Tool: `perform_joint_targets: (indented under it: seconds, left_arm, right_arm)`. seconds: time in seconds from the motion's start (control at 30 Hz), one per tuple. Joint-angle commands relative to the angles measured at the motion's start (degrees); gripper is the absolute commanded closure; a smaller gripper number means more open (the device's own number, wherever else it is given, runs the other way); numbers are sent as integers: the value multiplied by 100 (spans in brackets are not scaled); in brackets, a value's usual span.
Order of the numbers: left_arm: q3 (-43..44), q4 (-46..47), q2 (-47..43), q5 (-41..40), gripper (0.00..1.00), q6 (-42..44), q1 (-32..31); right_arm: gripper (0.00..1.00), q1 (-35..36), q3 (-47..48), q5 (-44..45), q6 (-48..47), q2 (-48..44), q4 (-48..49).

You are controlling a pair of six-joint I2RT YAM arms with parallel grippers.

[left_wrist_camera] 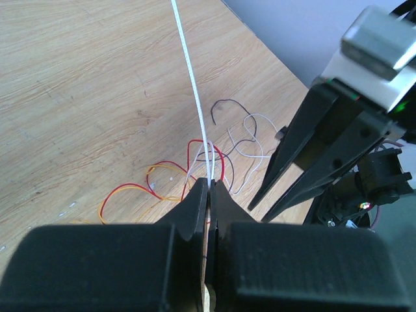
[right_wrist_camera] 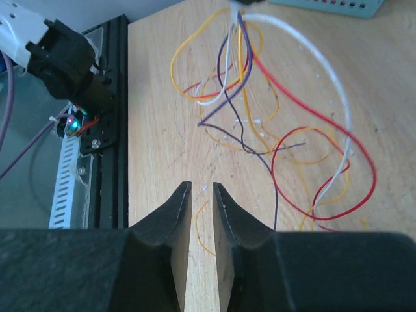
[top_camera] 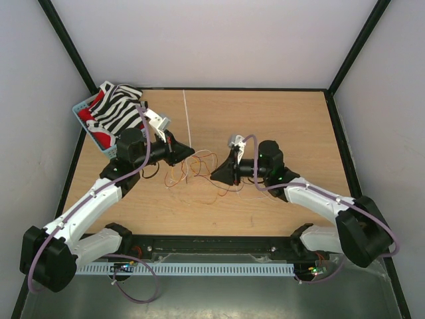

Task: Zip-tie the wires
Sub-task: Adjust the cable at the center of the board.

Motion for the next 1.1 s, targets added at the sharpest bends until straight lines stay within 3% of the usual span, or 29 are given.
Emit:
perform_joint_targets:
  seconds: [0.0,0.47,1.07]
  left_arm:
    - [236,72,-73,104,100,-70,28]
    - [290,72,-41,121,100,-137,-35]
    - [354,84,-19,192,100,-264,-177]
  right_arm:
    - [72,154,-273,126,137,295,922]
    - [75,381,-216,-82,923,1658,3114]
    - [68,428,136,491,1124,2612,4014]
